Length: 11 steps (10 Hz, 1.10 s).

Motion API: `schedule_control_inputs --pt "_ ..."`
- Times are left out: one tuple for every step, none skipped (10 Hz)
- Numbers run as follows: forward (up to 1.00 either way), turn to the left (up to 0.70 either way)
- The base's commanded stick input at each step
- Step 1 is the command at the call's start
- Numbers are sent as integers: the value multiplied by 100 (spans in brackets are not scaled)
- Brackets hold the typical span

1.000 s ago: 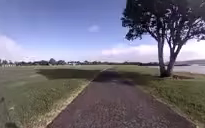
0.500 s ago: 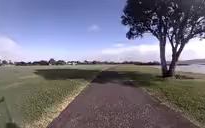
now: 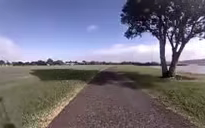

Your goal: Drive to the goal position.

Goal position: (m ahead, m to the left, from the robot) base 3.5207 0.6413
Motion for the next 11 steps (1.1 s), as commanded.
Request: schedule_control_inputs --pt "45 -27" --pt "45 -18" --pt "45 -6" --pt "45 0" --pt "45 0" --pt "45 0" --pt "45 -6" --pt "45 -14" --pt "45 -22" --pt "45 -27" --pt "45 -27"
